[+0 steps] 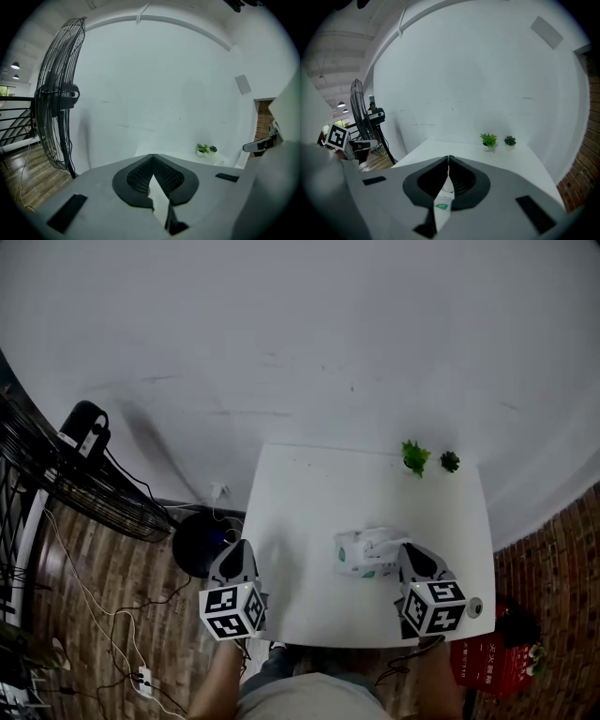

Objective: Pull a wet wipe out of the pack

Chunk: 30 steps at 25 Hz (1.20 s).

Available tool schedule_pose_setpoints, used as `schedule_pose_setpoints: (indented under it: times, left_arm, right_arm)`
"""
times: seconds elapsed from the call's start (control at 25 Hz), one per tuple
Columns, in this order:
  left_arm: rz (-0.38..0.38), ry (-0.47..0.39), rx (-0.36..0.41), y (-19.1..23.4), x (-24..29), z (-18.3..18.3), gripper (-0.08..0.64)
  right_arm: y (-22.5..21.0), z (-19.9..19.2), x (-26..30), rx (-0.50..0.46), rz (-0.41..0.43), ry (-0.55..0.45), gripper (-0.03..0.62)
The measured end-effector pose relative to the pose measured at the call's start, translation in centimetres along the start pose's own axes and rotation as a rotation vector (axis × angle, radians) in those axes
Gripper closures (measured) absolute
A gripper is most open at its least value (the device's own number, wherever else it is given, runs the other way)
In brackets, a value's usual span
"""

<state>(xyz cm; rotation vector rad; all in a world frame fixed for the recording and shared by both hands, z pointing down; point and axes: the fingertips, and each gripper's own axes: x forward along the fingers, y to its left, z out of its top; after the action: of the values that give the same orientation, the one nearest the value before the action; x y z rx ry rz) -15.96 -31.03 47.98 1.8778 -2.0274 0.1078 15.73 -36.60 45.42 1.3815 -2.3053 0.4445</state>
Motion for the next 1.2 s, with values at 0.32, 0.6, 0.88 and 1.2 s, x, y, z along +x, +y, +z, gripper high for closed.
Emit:
schedule_pose_setpoints:
  times: [0.32, 0.6, 0.88, 1.2]
  left_arm:
    - [-0.035, -0.035, -0.011, -0.4, 0.3, 1.4, 0.558]
    - [-0.091, -0.073, -0.002, -1.5, 1.1, 3.8, 0.558]
    - [-0.194, -0.113, 0.050, -4.3, 2.3, 7.2, 0.558]
    - [-0.318, -0.140, 0.107, -8.5, 2.7, 10.0, 0.558]
  right_arm:
    - [0.4, 2.5, -2.0, 0.001, -0.015, -0.072, 0.583]
    - [0.2, 5.2, -4.2, 0.008, -0.048, -0.153, 0.583]
    - [-0.9, 6.8, -7.2, 0.035, -0.109, -0.264, 0.583]
    - [-5.3, 5.6, -12.3, 0.168, -0.293, -0.420, 0.583]
